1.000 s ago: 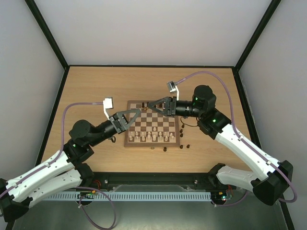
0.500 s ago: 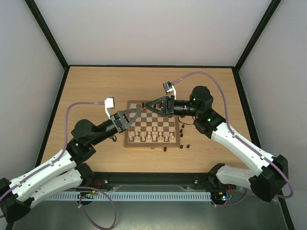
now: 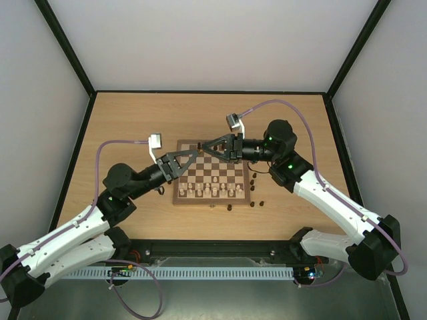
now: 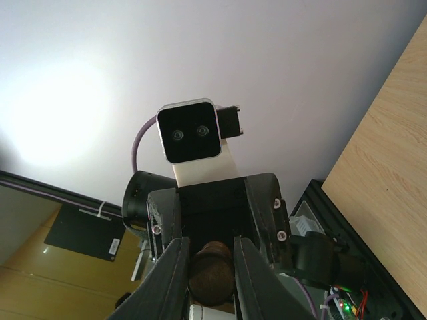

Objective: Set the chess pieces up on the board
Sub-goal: Place the chess piece on the chessboard.

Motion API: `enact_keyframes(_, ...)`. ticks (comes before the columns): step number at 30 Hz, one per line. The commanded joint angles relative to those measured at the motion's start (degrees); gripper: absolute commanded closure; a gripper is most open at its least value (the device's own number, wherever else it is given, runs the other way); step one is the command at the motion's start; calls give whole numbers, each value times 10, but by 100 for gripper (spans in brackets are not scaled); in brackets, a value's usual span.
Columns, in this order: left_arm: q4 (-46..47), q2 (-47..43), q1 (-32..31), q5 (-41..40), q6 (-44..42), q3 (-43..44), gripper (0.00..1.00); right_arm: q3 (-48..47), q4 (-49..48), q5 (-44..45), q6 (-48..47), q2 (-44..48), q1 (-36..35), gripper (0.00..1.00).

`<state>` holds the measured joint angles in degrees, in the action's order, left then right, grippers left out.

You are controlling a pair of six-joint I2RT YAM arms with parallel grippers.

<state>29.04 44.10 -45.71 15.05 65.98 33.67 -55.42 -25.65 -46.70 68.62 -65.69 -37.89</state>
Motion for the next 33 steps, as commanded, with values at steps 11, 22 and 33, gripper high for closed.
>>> enact_keyframes(11,37,19,12,16,-1,-3,63,10,-22,-24,-2,-5,1,93)
enact_keyframes(22,29,17,13,17,-1,-3,80,12,-21,-21,-2,-8,2,93)
enact_keyframes(33,-44,3,17,4,-17,19,84,9,-6,-14,-9,-11,2,81)
